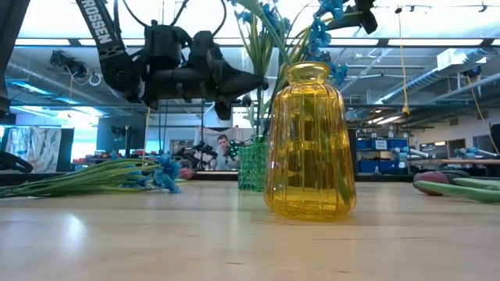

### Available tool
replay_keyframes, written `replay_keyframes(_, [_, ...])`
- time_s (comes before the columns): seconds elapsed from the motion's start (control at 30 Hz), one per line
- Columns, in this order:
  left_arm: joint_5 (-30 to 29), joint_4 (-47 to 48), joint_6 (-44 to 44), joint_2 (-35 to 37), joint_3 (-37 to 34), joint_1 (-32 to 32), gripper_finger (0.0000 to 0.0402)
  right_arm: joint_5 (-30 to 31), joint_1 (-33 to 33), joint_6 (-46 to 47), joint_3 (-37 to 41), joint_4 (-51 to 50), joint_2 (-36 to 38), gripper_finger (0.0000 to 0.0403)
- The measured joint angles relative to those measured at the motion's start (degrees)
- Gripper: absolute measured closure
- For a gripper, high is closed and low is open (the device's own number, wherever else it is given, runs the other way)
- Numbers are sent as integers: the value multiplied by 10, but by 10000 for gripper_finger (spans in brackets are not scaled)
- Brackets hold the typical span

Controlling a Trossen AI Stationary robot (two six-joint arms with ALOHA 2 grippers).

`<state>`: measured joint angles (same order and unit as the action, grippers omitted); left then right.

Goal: Sort flowers into vase by color
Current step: Put the right blue flowers into the green vase

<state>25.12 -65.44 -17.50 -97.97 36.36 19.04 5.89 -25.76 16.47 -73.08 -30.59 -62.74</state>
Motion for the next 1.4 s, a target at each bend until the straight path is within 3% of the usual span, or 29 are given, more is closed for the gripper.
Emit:
replay_keyframes(0.37, [-1,38,50,0,0,0,387,0,-4,-1,0,0,0,163])
replay_keyframes(0.87, [-6,42,68,0,0,1,334,-10,-23,-1,0,0,0,163])
replay_keyframes(1.23, [-6,57,68,0,0,1,221,-16,-37,-15,0,0,0,163])
replay_keyframes(1.4, [25,75,55,0,0,3,167,-16,-37,-19,0,0,1,163])
